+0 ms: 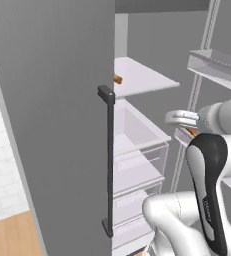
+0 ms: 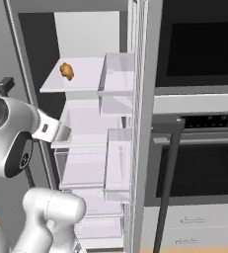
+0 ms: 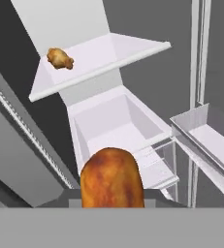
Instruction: Place one mushroom and one chicken drumstick in each tupperware on the nearby counter, to pack two identical lunches.
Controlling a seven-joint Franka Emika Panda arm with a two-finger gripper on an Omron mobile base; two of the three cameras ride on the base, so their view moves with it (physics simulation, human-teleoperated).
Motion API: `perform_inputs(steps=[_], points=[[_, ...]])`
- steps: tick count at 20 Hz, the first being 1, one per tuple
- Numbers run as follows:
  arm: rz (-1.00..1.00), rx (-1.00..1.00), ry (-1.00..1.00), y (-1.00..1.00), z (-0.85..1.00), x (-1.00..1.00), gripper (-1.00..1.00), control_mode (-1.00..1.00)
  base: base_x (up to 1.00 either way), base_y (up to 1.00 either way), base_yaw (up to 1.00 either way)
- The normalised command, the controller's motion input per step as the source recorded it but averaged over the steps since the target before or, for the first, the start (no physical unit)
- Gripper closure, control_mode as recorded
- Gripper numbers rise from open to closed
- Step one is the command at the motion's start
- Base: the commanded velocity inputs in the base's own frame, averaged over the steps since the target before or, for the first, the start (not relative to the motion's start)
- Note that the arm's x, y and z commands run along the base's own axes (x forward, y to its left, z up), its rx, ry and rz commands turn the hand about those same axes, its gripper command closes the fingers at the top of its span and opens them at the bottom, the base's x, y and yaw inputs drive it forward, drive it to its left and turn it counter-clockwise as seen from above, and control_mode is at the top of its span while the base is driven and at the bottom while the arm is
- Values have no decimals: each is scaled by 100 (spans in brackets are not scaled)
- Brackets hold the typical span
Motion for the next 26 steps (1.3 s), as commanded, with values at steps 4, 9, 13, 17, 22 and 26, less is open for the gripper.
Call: perform_inputs(steps=[4,9,13,17,22,26], points=[[0,0,0,0,0,0,100,100,-100,10,0],[0,0,0,0,0,0,100,100,-100,2,-5],[0,0,0,0,0,0,100,100,-100,-8,-31],[0,0,0,0,0,0,100,100,-97,-25,-52],[0,0,0,0,0,0,100,100,-28,-39,-59],[0,0,0,0,0,0,100,100,13,-42,-57]])
